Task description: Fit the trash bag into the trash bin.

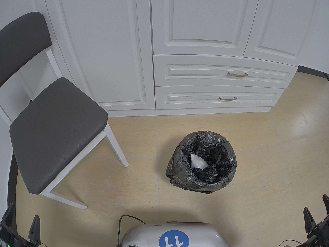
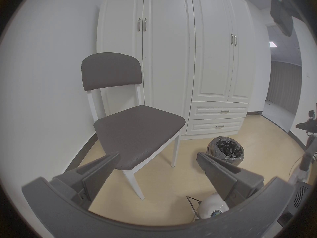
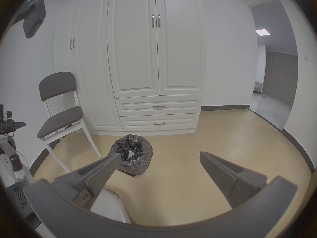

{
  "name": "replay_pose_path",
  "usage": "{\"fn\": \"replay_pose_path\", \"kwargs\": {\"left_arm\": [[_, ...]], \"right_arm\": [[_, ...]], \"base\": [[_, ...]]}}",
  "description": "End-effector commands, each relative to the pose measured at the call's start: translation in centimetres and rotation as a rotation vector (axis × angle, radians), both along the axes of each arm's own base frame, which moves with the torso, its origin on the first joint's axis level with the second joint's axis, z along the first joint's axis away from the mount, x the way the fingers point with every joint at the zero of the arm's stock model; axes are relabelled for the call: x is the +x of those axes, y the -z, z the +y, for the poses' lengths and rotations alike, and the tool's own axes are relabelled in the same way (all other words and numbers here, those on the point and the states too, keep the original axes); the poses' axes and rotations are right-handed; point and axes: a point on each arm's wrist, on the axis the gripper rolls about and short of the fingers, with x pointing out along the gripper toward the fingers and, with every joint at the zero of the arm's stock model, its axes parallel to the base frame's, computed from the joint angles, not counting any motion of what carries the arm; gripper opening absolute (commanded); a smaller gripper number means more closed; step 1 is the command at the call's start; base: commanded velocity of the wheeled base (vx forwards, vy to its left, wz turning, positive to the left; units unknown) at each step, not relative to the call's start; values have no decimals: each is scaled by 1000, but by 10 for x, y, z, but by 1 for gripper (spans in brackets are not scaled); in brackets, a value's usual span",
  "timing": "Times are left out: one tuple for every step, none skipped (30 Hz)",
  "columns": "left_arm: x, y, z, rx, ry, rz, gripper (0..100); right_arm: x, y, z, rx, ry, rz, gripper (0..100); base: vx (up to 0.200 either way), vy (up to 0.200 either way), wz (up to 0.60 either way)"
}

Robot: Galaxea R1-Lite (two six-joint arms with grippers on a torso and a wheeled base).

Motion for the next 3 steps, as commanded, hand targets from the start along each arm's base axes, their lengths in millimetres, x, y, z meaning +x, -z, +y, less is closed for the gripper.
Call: {"fn": "replay_pose_path", "kwargs": {"left_arm": [[0,5,0,2,1,2,100],[0,5,0,10,1,4,100],[0,5,0,10,1,4,100]], "right_arm": [[0,5,0,0,-1,4,100],[0,5,0,2,-1,4,100],[0,5,0,2,1,4,100]], "base": [[0,0,0],[0,0,0],[0,0,0]]}}
